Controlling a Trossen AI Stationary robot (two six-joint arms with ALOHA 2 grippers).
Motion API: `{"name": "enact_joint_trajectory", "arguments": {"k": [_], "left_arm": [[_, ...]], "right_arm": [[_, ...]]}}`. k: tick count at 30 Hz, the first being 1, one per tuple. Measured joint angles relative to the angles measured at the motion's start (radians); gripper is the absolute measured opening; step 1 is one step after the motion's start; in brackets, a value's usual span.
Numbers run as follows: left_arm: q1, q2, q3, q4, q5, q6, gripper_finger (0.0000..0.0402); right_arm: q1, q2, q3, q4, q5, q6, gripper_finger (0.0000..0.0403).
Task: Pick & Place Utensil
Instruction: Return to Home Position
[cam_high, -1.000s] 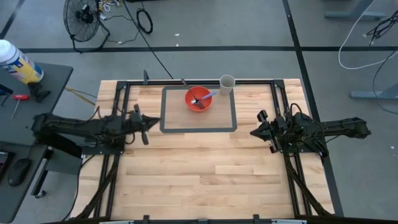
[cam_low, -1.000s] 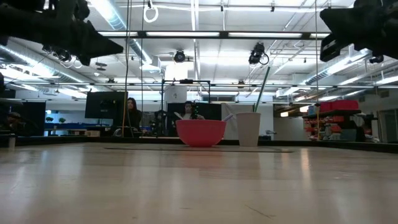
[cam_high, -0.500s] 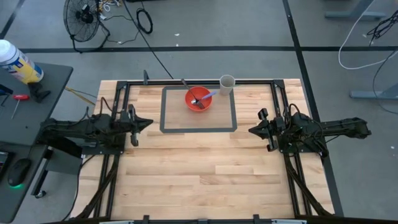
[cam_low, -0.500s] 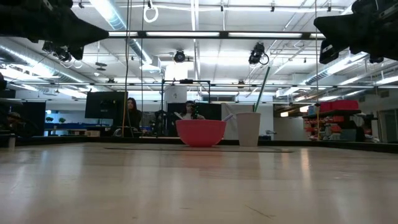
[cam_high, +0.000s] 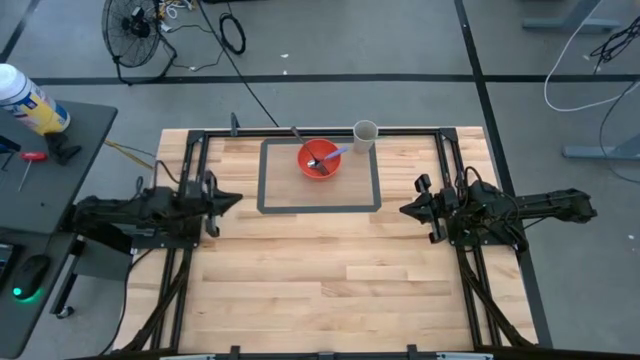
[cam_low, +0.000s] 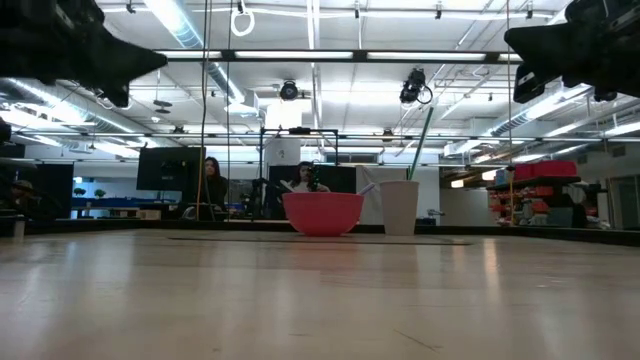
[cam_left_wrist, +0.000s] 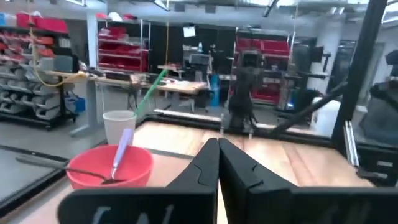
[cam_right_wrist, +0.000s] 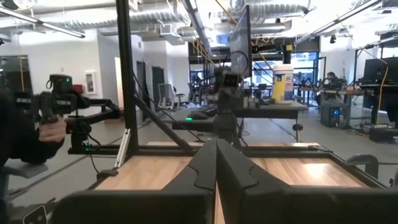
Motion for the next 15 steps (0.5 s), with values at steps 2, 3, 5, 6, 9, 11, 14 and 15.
{"name": "enact_joint_trajectory", "arguments": {"k": [2, 3, 5, 6, 9, 11, 14, 15], "left_arm": [[-0.001, 0.004, -0.037, 0.029, -0.024, 0.003, 0.0006], [-0.001, 0.003, -0.051, 0.024, -0.048, 0.004, 0.0007], [0.000, 0.004, -0.076, -0.014, -0.077, -0.001, 0.0011], [0.000, 0.006, -0.080, -0.017, -0.086, -0.003, 0.0014], [0.000, 0.011, -0.080, -0.017, -0.067, -0.018, 0.0019], [0.000, 0.011, -0.080, -0.020, -0.036, -0.032, 0.0019], [0.000, 0.012, -0.080, -0.023, -0.025, -0.048, 0.0016], [0.000, 0.011, -0.080, -0.021, -0.029, -0.048, 0.0015]], "right_arm": [[0.000, 0.000, 0.000, -0.002, -0.001, 0.000, 0.0011], [0.000, 0.000, 0.000, -0.002, -0.001, 0.000, 0.0011], [0.000, 0.000, 0.000, -0.006, 0.000, -0.001, 0.0011], [0.000, 0.000, 0.000, -0.006, 0.000, 0.000, 0.0011], [0.000, 0.000, 0.000, -0.006, 0.000, -0.001, 0.0011], [0.000, 0.000, 0.000, -0.007, 0.000, -0.001, 0.0011], [0.000, 0.000, 0.000, -0.006, 0.000, -0.001, 0.0011], [0.000, 0.000, 0.000, -0.006, 0.000, -0.001, 0.0011]]}}
